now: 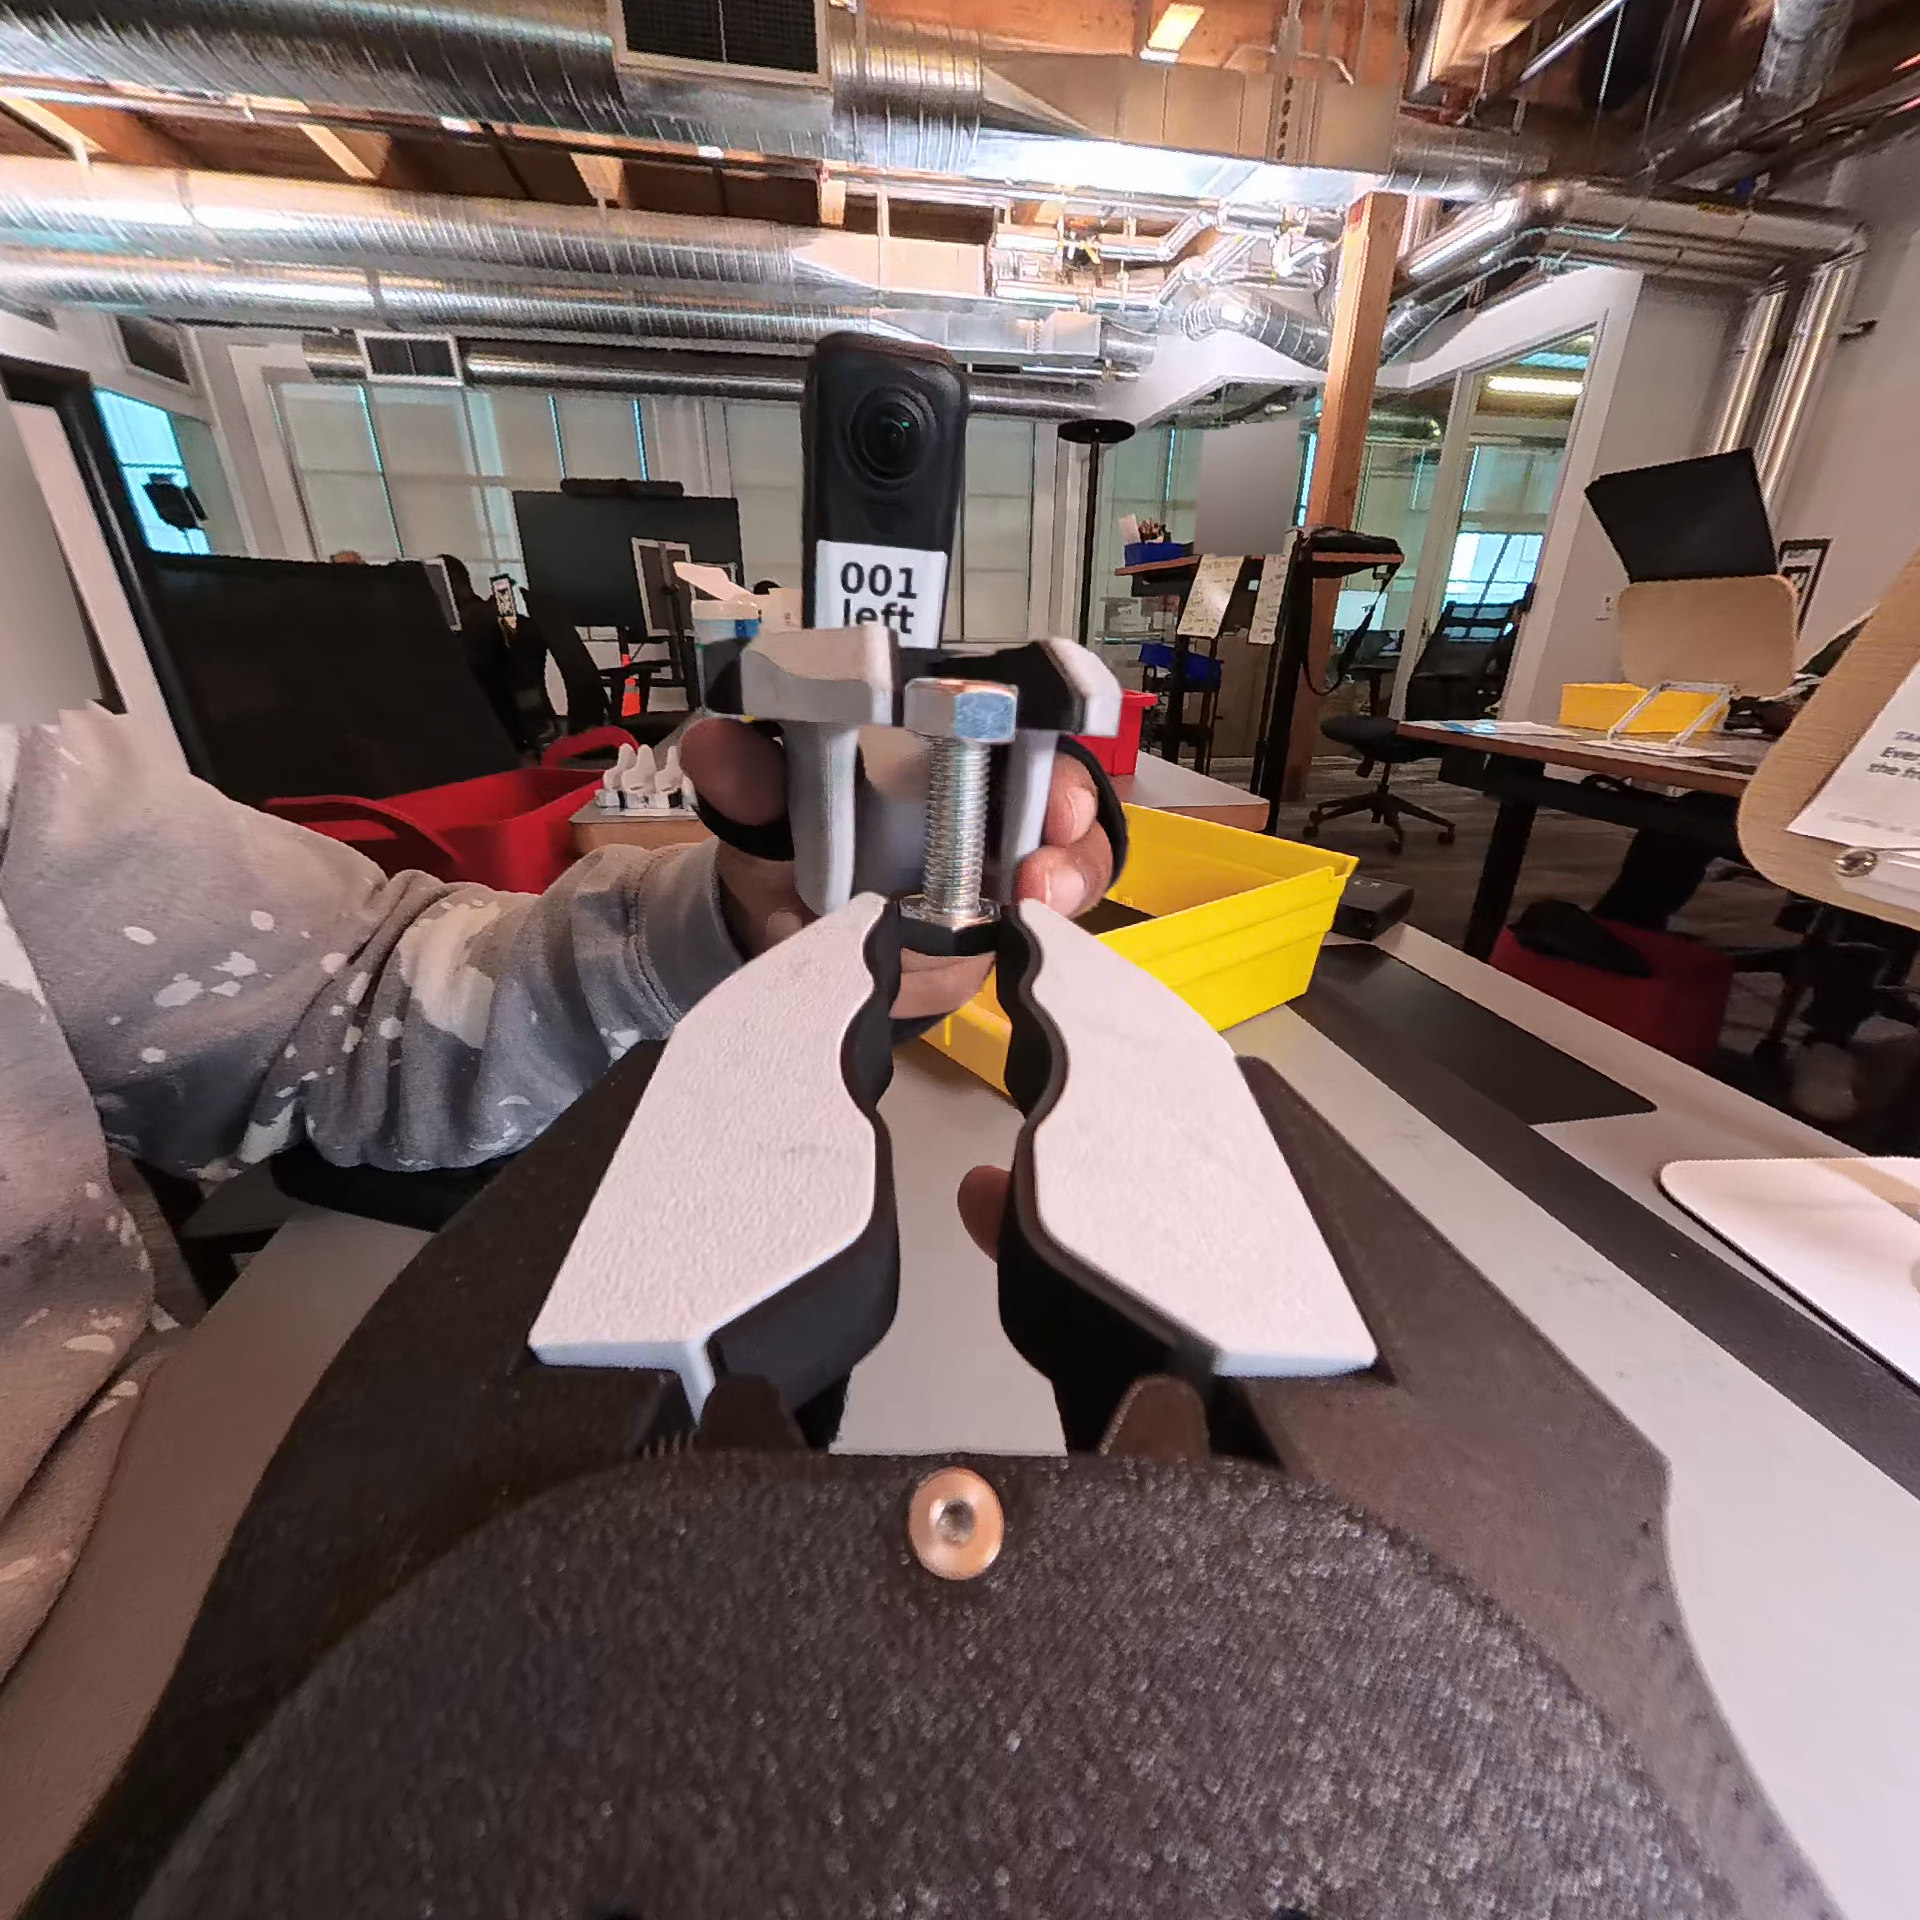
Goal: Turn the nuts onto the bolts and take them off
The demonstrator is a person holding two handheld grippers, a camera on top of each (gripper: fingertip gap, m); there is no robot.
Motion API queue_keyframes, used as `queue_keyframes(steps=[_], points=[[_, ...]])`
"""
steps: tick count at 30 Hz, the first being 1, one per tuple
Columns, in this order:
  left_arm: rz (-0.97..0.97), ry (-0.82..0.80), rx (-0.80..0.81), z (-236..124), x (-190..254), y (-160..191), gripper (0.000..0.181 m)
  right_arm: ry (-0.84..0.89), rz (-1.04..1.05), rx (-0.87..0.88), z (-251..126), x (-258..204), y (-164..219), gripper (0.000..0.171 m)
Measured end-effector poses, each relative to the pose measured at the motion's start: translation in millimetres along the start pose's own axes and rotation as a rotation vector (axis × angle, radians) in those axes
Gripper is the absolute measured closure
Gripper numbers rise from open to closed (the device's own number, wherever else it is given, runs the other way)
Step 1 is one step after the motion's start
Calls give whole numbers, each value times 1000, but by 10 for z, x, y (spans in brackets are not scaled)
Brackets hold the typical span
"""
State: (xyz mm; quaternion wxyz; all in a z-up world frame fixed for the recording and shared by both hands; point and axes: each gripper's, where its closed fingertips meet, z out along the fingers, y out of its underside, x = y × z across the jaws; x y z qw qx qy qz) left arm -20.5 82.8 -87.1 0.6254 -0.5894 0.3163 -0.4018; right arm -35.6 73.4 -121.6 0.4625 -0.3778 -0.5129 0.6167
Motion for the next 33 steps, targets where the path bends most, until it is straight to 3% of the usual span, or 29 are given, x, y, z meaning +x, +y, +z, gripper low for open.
queue_keyframes(steps=[4, 7, 17, 20, 28, 30, 33], points=[[-53, 34, 38, -44, -19, -47, 151, -34, 13, 42, -15, -44, -54, 153], [-36, -28, 68, -106, -120, -84, 167, -68, 43, 115, -73, -59, -168, 153], [-75, 8, 60, 9, -23, -63, 154, -30, 34, 90, -44, -24, -131, 153], [-116, -105, 73, -101, -270, -70, 168, -67, 44, 131, -82, -61, -202, 153], [-115, -29, 54, 8, -78, -81, 151, -21, 44, 96, -52, 1, -125, 153], [-114, -117, 39, -38, -229, -59, 162, -50, 47, 119, -58, -46, -162, 153], [-156, -119, 65, -117, -294, -87, 161, -68, 27, 124, -57, -102, -213, 153]])
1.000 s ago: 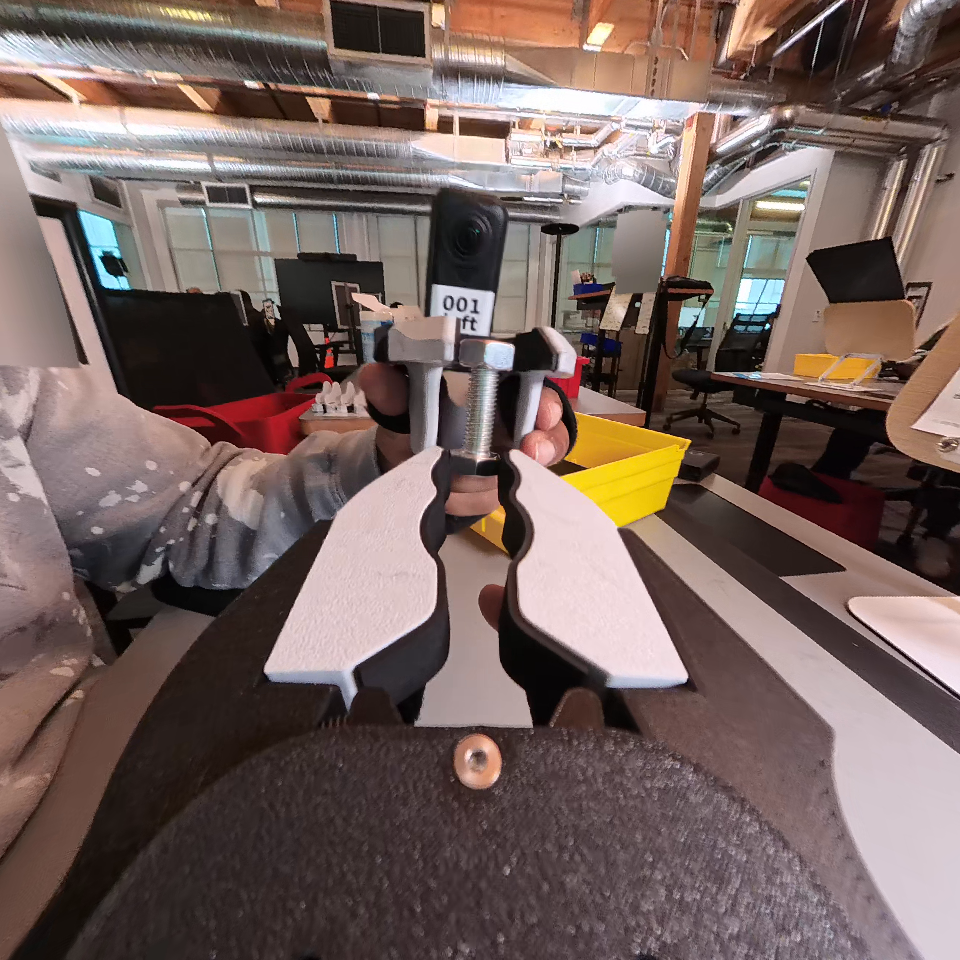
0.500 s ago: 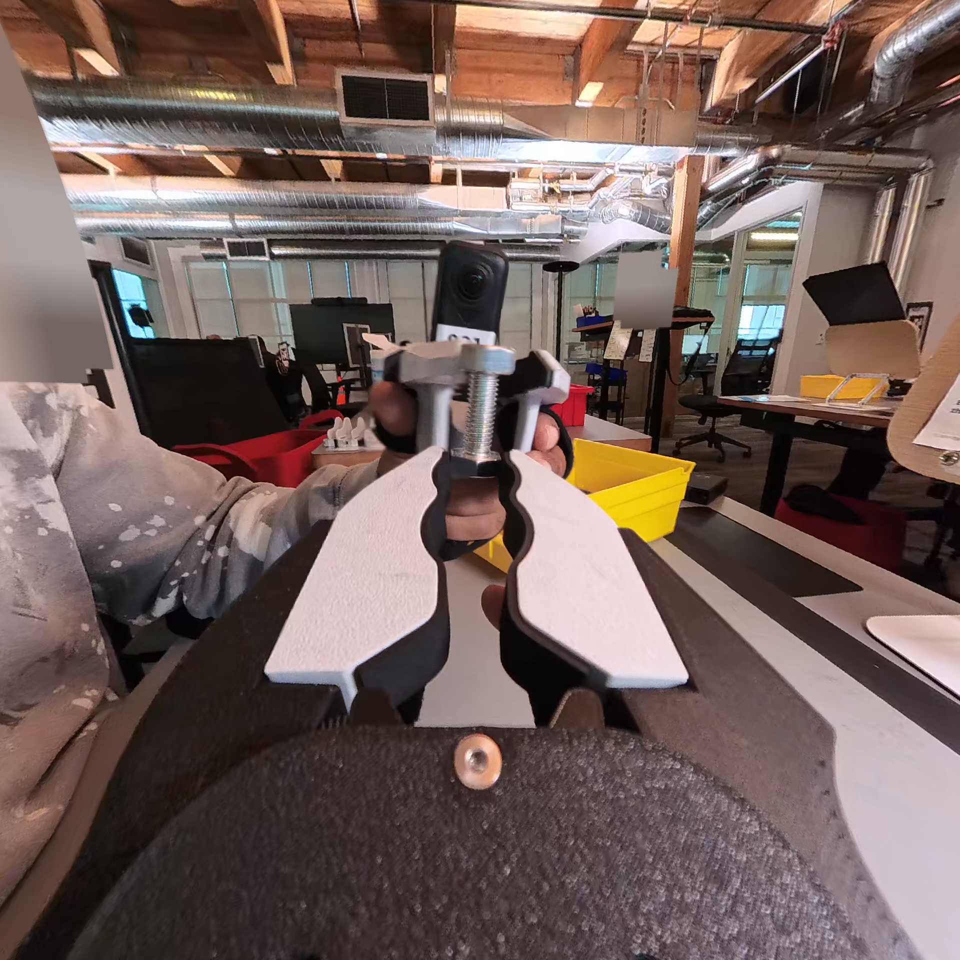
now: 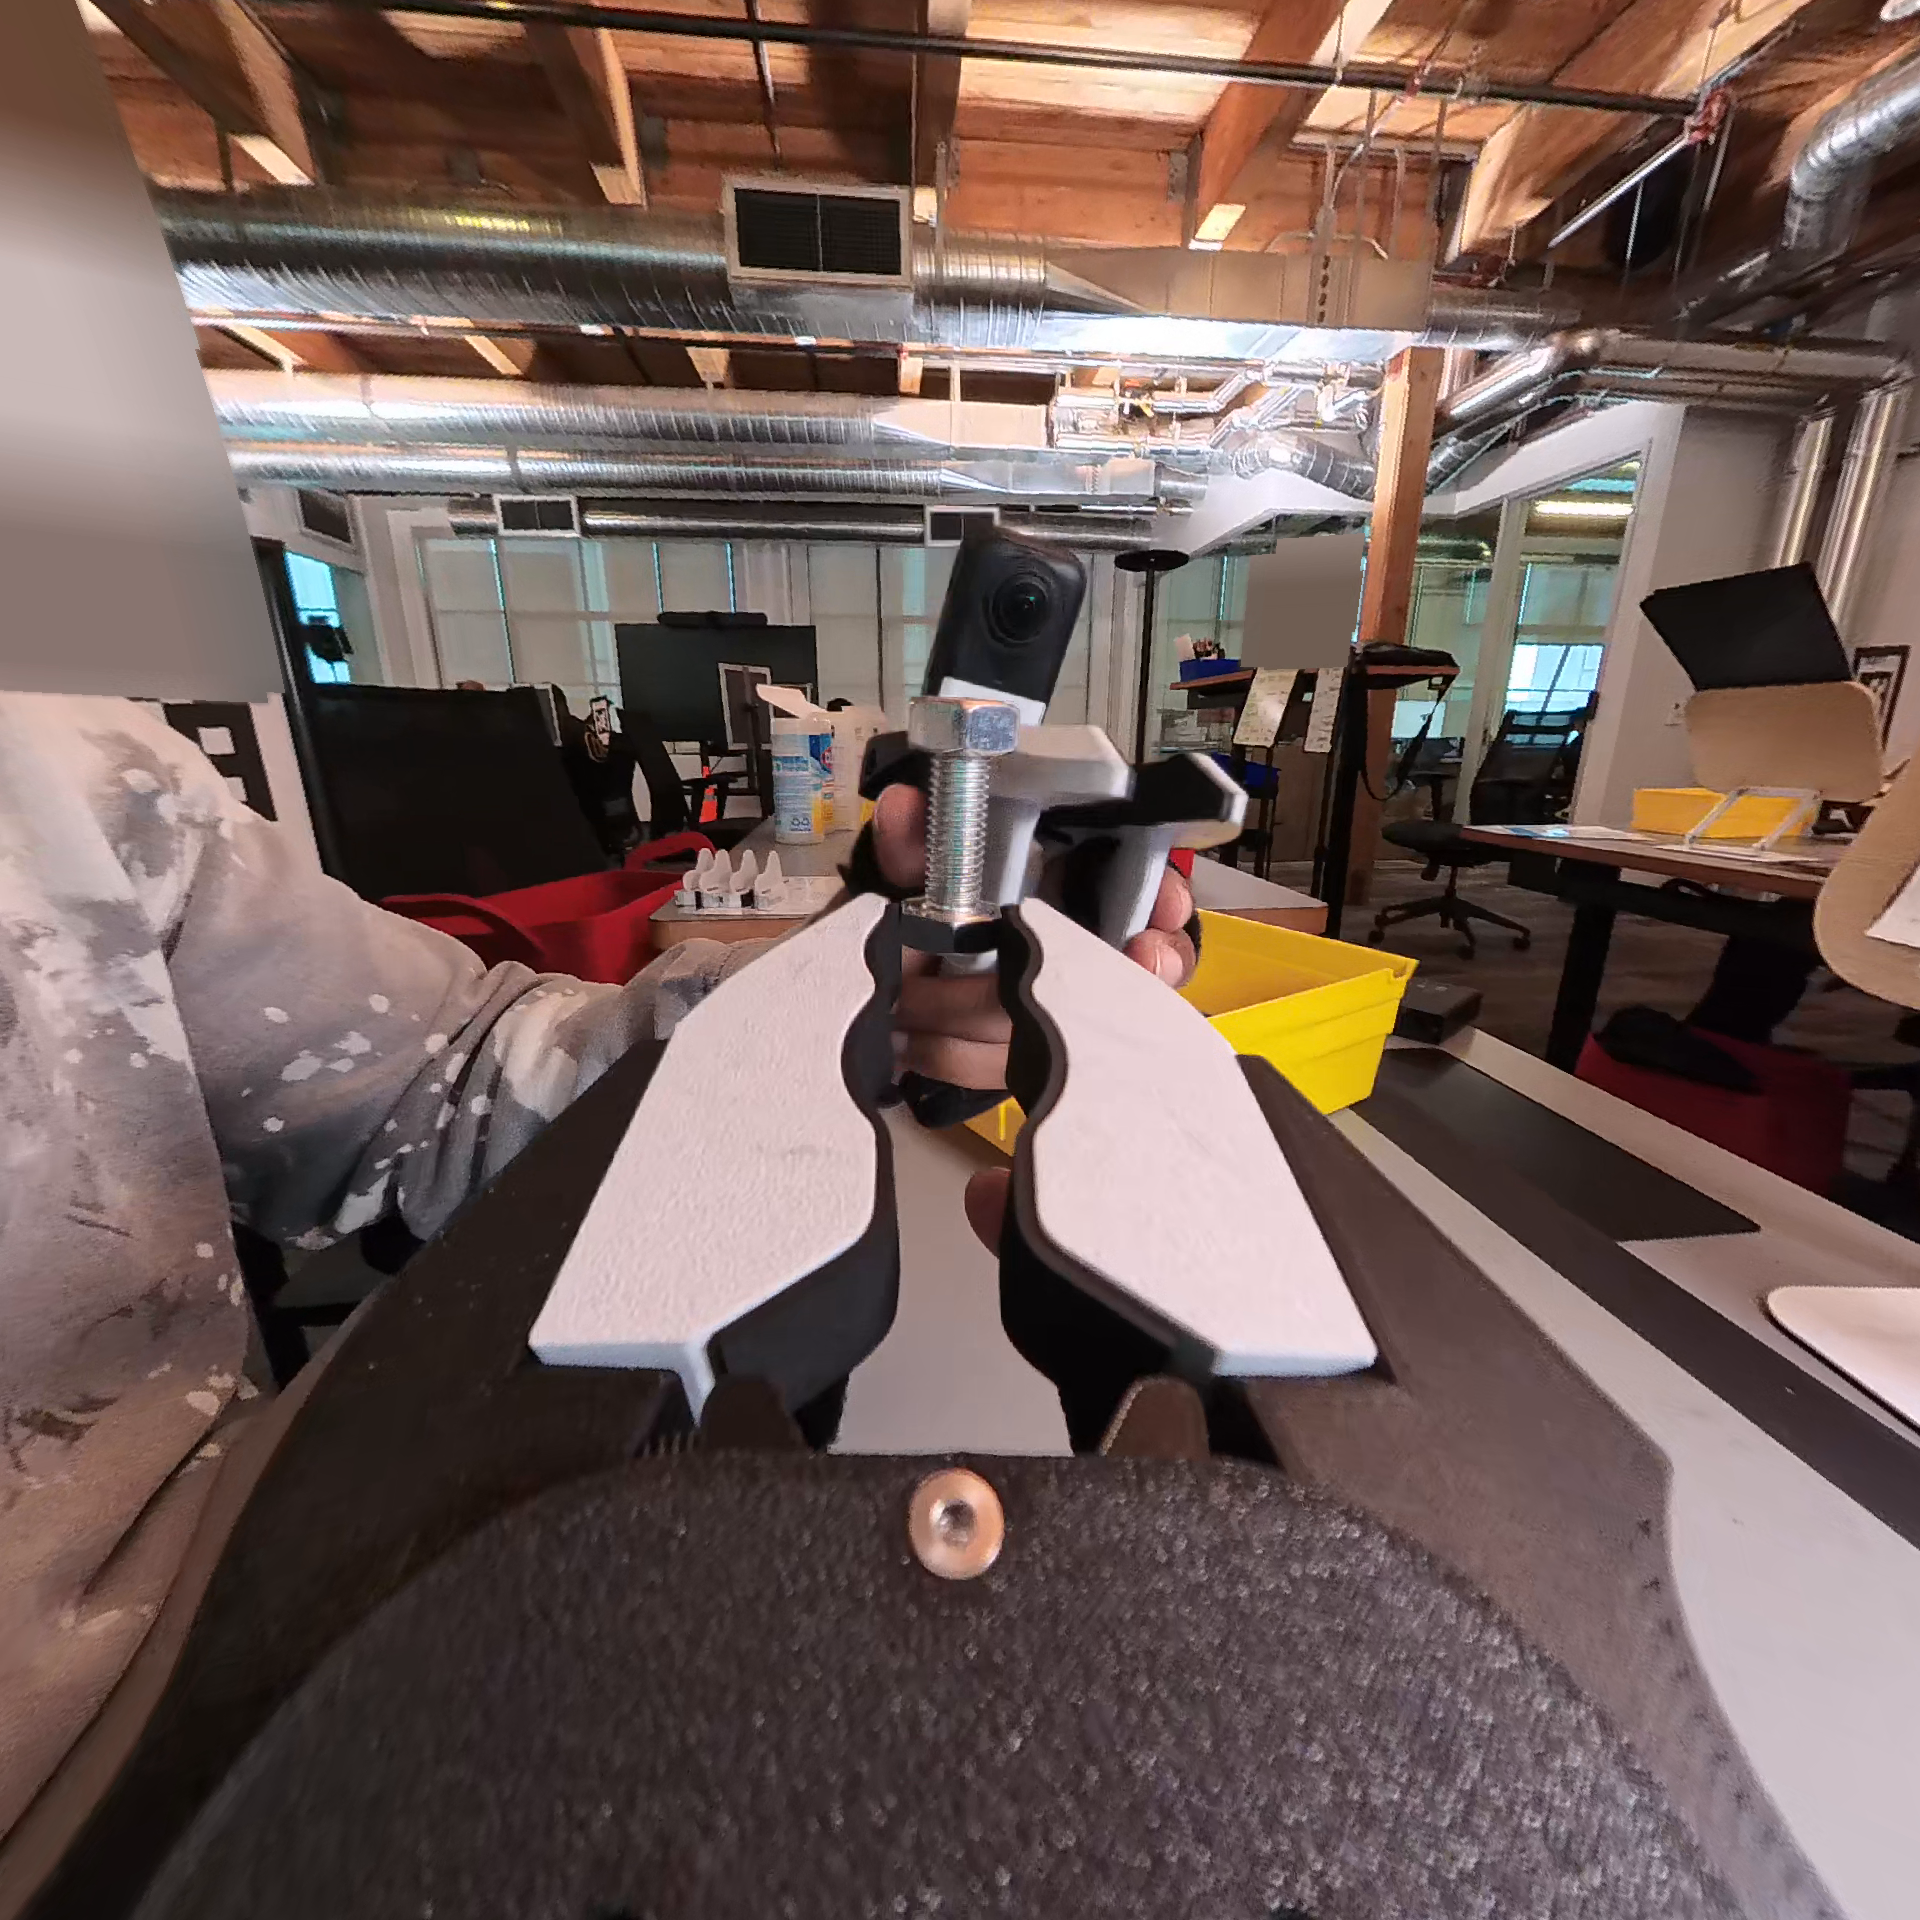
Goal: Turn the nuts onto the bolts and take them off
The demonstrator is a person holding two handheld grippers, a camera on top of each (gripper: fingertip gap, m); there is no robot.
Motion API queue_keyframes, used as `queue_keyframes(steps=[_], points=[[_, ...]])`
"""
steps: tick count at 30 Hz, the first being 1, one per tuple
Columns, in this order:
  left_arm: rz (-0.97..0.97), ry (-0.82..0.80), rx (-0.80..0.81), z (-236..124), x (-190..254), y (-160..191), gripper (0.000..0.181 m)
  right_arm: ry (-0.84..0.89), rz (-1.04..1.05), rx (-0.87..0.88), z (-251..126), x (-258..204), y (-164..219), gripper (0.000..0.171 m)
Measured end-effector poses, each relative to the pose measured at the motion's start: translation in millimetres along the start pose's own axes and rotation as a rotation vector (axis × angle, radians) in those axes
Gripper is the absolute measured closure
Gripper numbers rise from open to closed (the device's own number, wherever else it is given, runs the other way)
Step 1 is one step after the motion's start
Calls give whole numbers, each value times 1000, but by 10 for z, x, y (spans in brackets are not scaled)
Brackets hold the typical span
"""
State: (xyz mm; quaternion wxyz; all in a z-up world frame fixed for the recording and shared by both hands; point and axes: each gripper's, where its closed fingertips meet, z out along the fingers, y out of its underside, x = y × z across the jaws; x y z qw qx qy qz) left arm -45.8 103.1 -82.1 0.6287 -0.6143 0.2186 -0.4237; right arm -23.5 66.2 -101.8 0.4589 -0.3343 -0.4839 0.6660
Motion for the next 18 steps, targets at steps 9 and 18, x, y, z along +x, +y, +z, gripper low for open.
queue_keyframes(steps=[9, 18], points=[[55, 83, -26, 108, 248, 49, 147, 54, 14, -17, -1, 96, 68, 153], [72, 19, -28, 41, 164, -13, 151, 73, 17, 5, -45, 153, 27, 153]])
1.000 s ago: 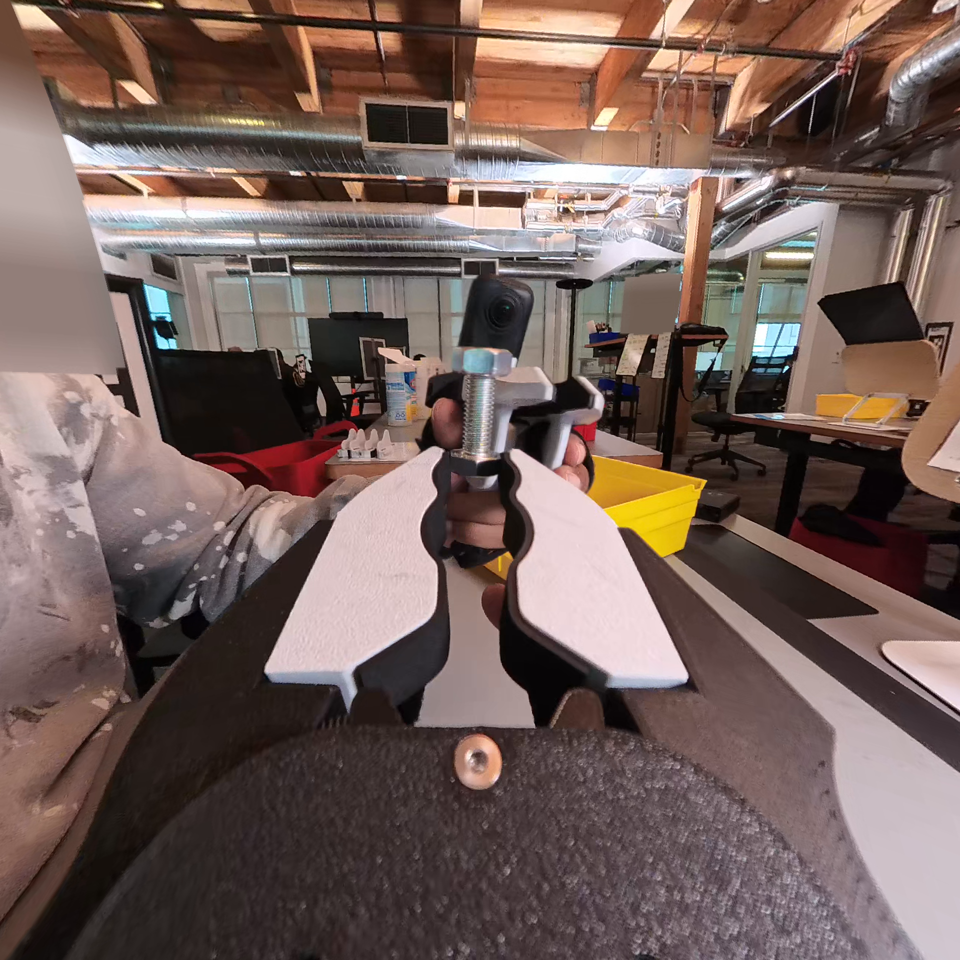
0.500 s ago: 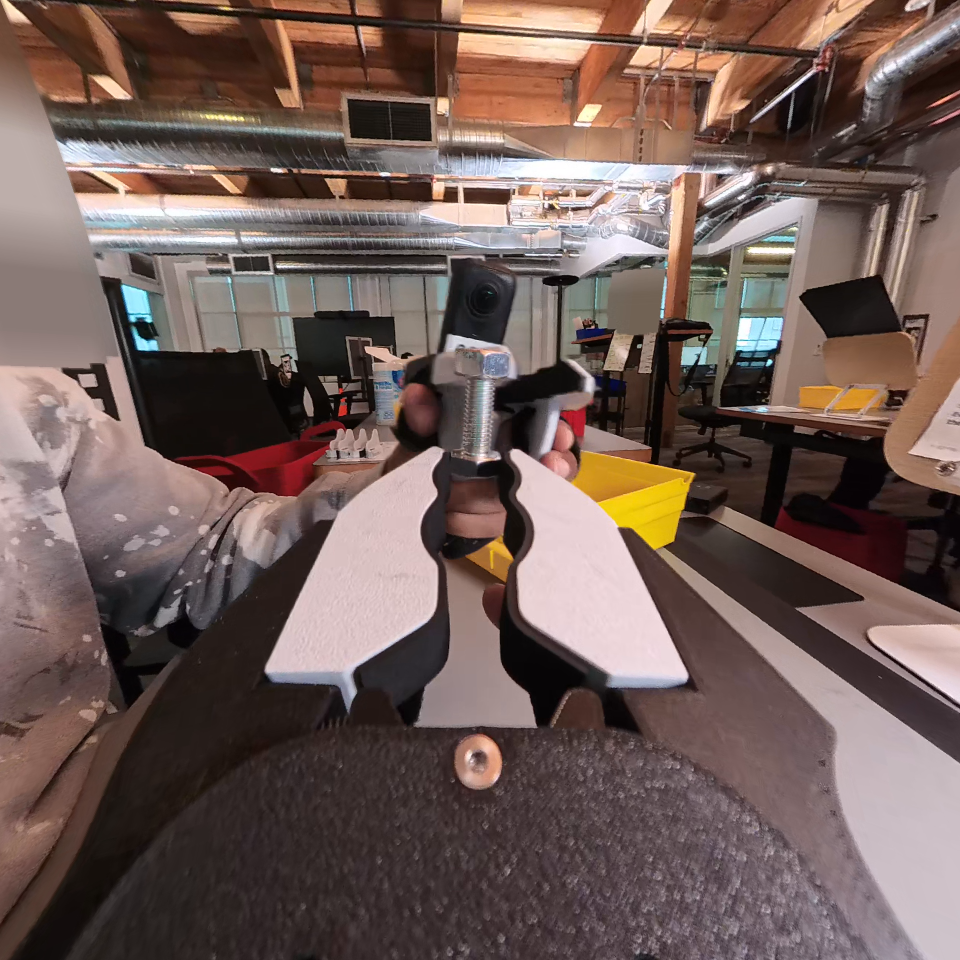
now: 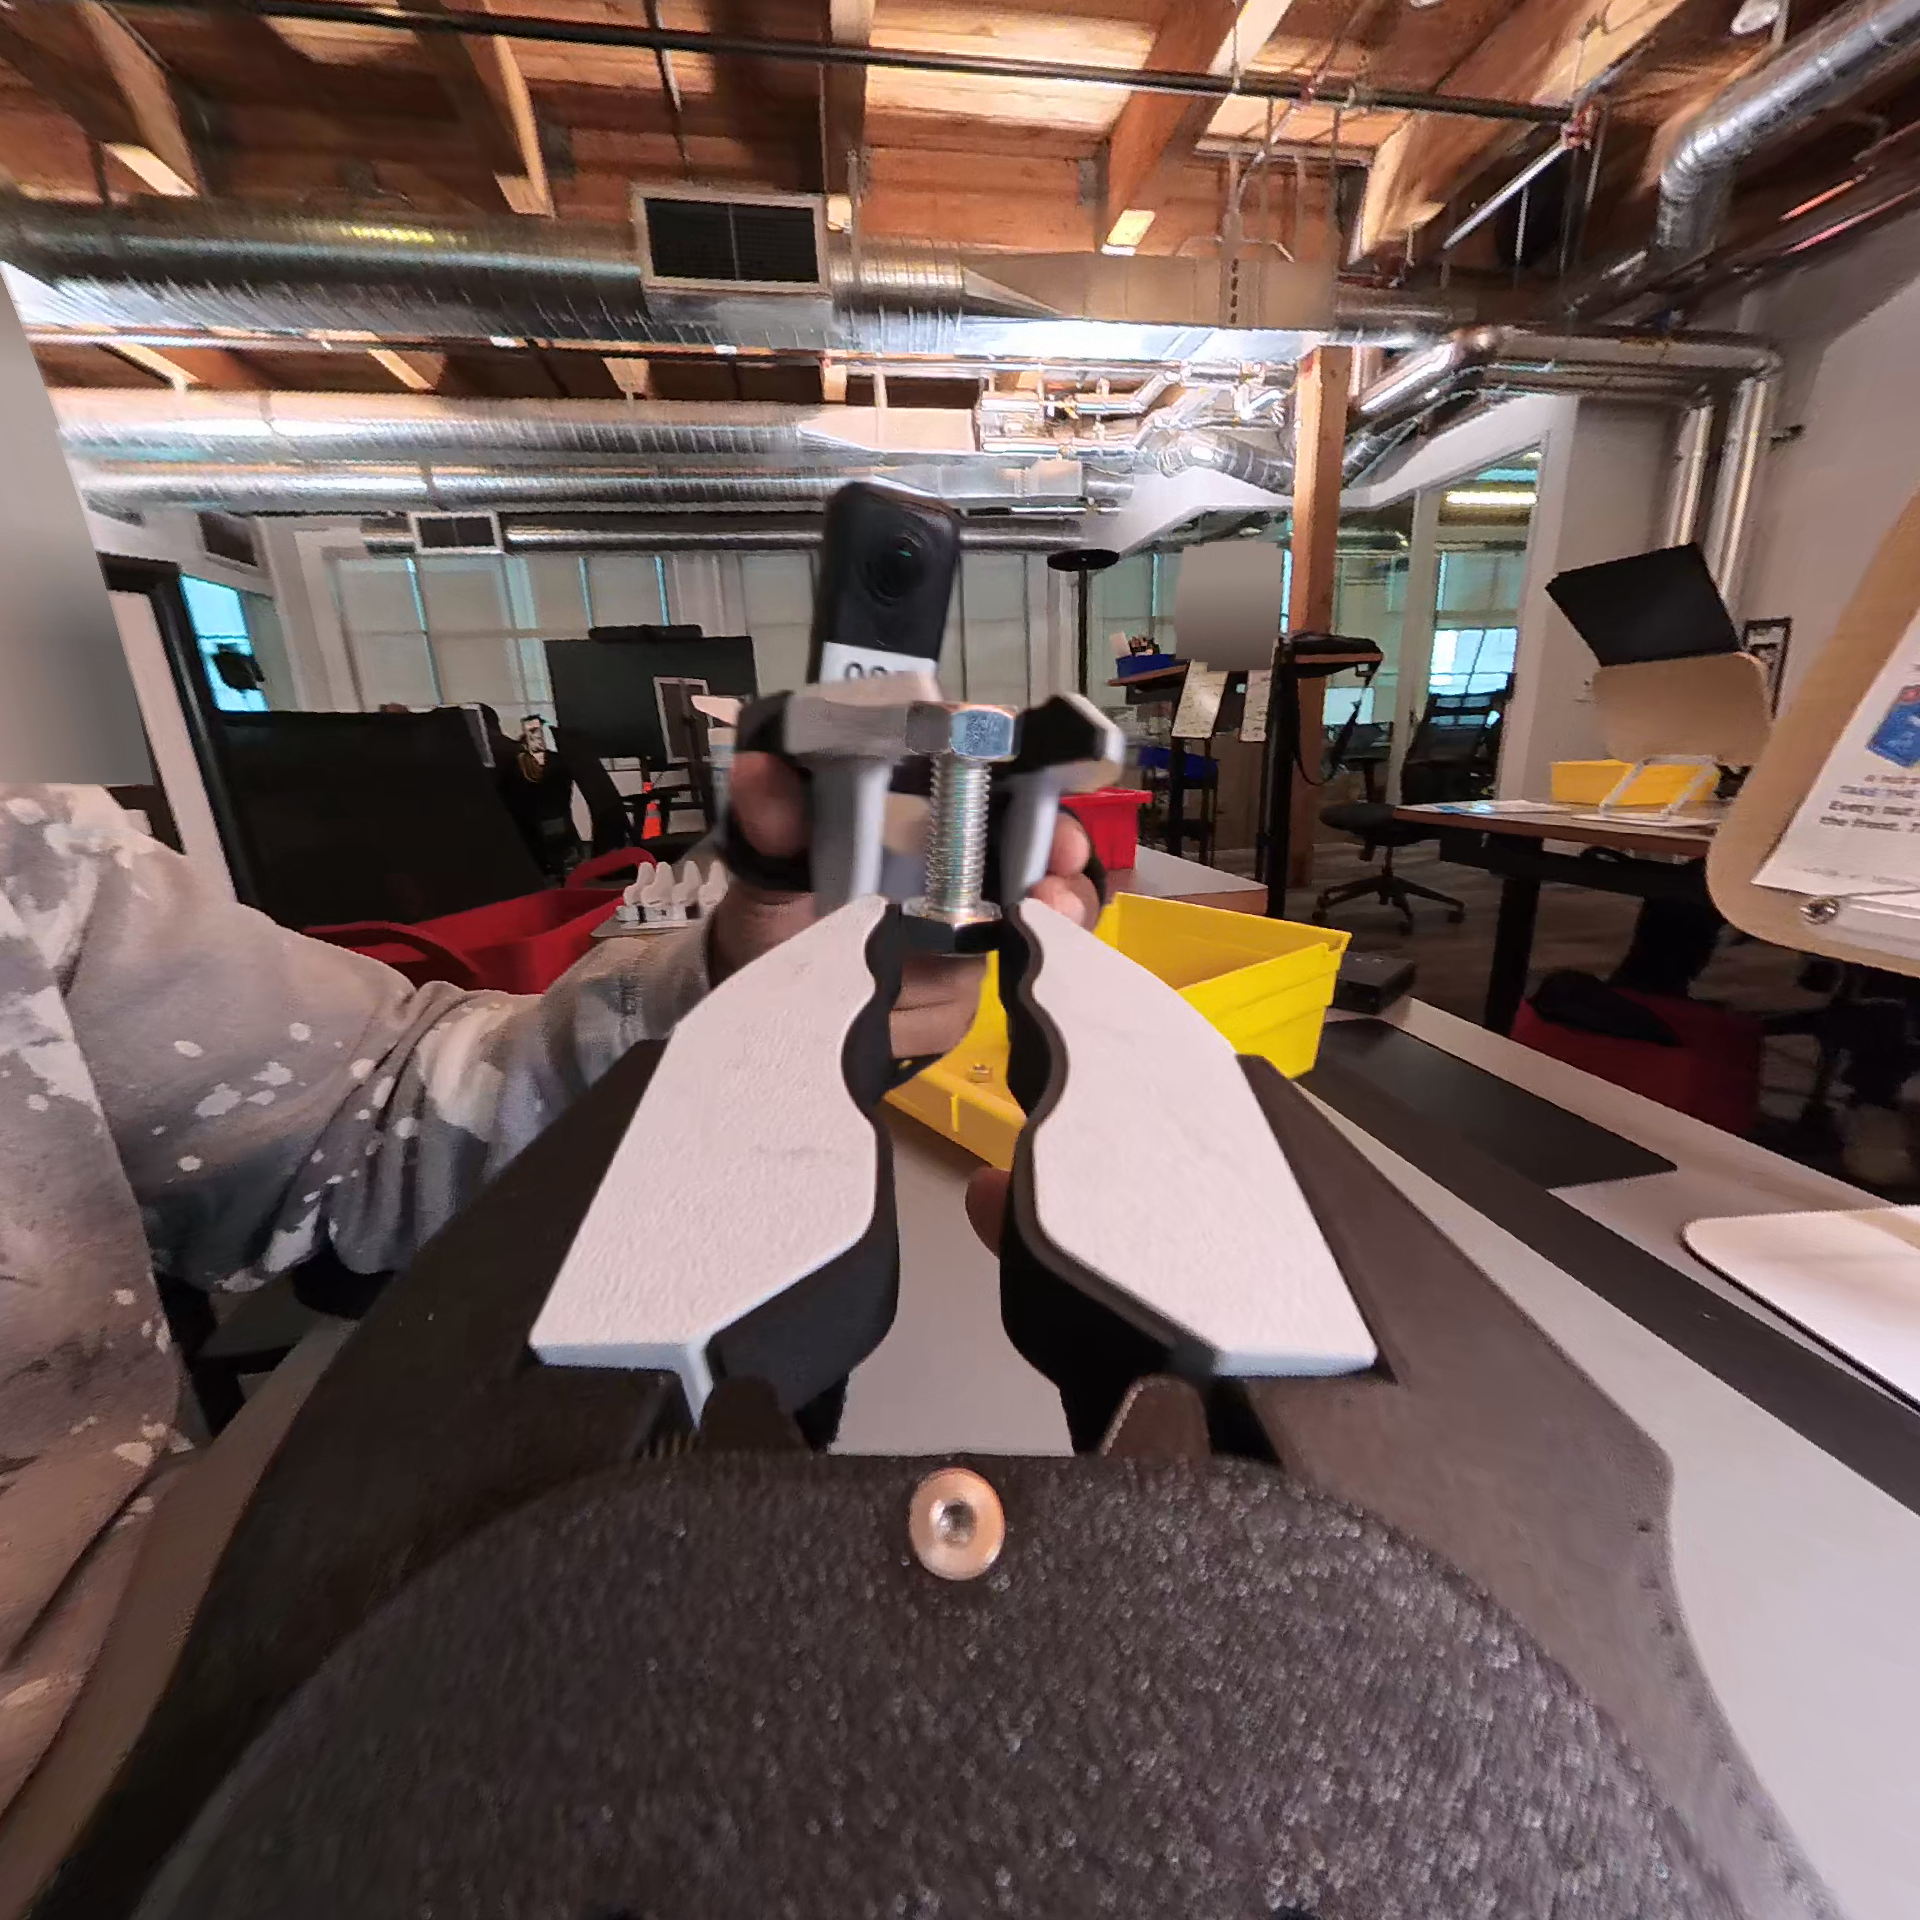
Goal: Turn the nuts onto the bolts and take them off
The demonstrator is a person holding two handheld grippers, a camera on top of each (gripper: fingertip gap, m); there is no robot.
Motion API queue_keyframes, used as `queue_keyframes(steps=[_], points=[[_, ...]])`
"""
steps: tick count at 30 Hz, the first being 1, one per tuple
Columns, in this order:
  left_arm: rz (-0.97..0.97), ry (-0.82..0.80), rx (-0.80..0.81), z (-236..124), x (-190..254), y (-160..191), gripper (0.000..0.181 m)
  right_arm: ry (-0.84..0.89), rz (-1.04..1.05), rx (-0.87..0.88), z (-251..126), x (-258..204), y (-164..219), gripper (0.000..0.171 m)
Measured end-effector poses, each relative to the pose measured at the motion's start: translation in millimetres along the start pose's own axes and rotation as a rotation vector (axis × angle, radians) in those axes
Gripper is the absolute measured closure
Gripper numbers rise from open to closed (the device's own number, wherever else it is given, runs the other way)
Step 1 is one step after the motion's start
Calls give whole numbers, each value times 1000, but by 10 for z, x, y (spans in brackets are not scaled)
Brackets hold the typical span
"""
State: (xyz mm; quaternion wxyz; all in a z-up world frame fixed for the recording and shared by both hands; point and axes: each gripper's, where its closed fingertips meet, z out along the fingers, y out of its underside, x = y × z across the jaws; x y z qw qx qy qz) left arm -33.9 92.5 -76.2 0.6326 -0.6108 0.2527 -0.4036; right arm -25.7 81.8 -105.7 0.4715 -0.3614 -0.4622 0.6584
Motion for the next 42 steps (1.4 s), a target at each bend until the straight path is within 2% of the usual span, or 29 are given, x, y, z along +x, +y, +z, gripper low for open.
queue_keyframes(steps=[5, 7, 8, 14, 19, 21, 22, 23, 32, 35, 37, 38, 42], points=[[36, -17, -39, 69, 29, 77, 148, 22, -25, -37, 34, 1, 60, 153], [0, -78, -29, 21, -104, 56, 163, -9, -20, -12, 18, -35, 21, 153], [3, -107, -26, -14, -177, 56, 164, -21, -18, -3, 11, -53, -2, 153], [-1, -19, -14, 24, -3, 29, 147, 30, -23, -22, 0, 44, 38, 153], [2, -18, -31, 79, 21, 77, 146, 29, -42, -36, 38, -1, 61, 153], [-13, -44, -38, 35, -49, 55, 148, 20, -22, 0, 2, 14, 6, 153], [-7, -93, -45, 5, -128, 60, 161, 14, -15, 19, -24, 26, -25, 153], [17, -126, -34, -24, -180, 49, 161, 1, -10, 37, -43, 17, -63, 153], [-45, 31, -19, 92, 92, 70, 154, 16, -19, 37, -9, 3, -59, 153], [-37, 17, -12, 86, 58, 55, 150, -1, -10, 53, -4, -33, -87, 153], [-40, -93, 0, 27, -128, 35, 168, -38, 17, 103, -46, -57, -165, 153], [-32, -97, 11, -5, -154, 21, 168, -47, 25, 117, -57, -65, -201, 153], [-54, 33, 13, 45, 58, 0, 153, -26, 22, 124, -66, -35, -218, 153]])
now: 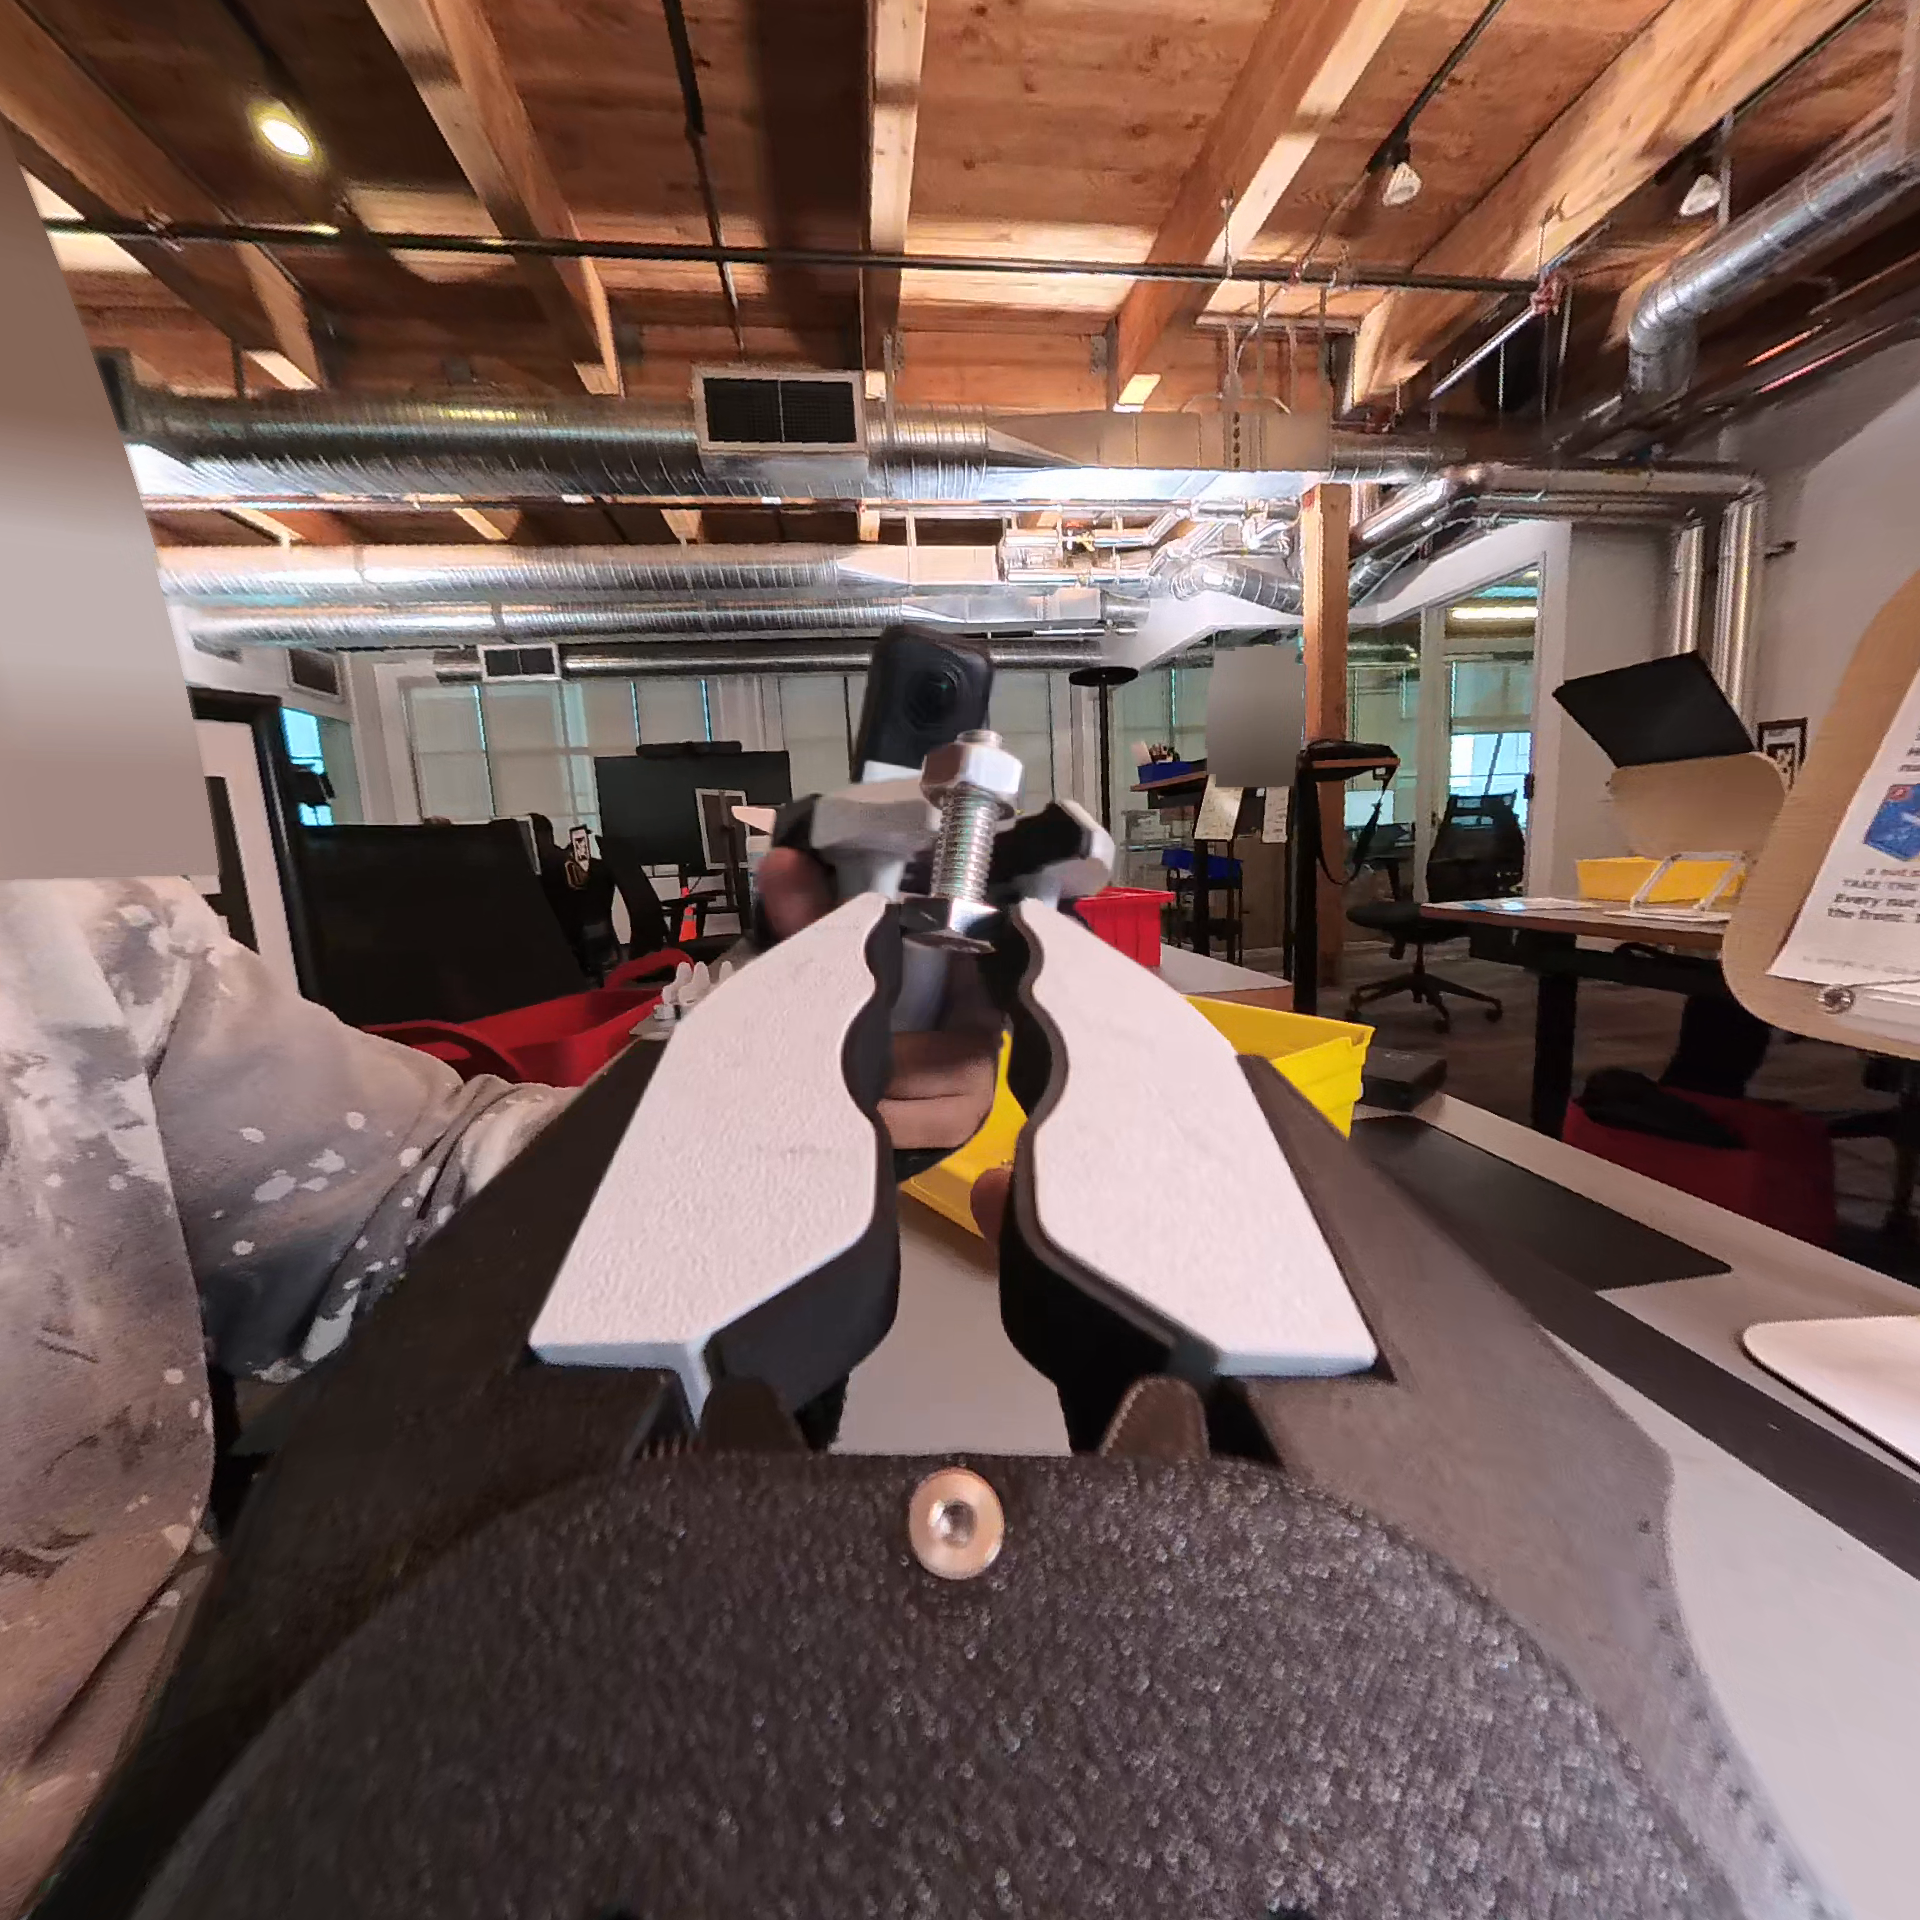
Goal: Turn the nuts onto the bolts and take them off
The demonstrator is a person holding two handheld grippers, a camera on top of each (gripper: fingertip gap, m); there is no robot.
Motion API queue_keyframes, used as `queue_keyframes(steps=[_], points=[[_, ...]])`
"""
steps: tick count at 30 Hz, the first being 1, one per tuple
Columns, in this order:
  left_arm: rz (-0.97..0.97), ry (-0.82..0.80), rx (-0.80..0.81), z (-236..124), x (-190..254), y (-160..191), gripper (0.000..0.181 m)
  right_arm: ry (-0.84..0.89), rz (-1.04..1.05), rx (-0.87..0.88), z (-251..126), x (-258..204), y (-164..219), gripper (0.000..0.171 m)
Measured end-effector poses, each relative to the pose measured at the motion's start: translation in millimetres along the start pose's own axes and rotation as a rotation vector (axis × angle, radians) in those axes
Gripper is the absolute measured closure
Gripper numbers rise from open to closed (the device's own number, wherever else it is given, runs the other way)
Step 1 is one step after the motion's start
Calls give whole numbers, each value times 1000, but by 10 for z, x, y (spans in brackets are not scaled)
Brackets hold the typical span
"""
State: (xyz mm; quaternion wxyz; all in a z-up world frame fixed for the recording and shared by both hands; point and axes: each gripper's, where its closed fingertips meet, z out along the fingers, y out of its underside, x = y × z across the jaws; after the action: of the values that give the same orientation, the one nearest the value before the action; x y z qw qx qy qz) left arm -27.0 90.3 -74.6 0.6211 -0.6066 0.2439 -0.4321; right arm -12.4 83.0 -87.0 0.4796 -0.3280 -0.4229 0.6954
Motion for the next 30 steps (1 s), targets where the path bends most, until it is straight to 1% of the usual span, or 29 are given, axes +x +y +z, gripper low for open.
queue_keyframes(steps=[3, 6, 11, 12, 15, 18, 20, 22, 25, 30], points=[[41, 5, -24, 72, 77, 60, 154, 16, -8, -47, 34, 11, 105, 153], [68, -12, -44, 84, 79, 84, 163, 23, -23, -99, 75, -5, 204, 153], [144, -37, -94, 113, 97, 147, 163, 51, -57, -193, 101, 15, 333, 153], [156, -42, -90, 112, 99, 137, 163, 49, -57, -190, 102, 10, 330, 153], [150, -47, -75, 83, 72, 94, 148, 28, -67, -156, 94, -25, 277, 153], [113, -7, -46, 44, 78, 48, 143, -5, -42, -109, 88, -65, 218, 153], [97, -55, -25, -11, -34, 16, 154, -32, 15, -25, 51, -69, 98, 153], [101, -86, -34, -41, -110, 34, 154, -42, 37, 25, 20, -67, -20, 153], [85, -53, -17, -2, -38, 19, 152, -12, 13, 7, 6, -24, -20, 153], [84, -22, -15, 95, 106, 37, 146, 13, -15, -53, 63, -21, 116, 153]])
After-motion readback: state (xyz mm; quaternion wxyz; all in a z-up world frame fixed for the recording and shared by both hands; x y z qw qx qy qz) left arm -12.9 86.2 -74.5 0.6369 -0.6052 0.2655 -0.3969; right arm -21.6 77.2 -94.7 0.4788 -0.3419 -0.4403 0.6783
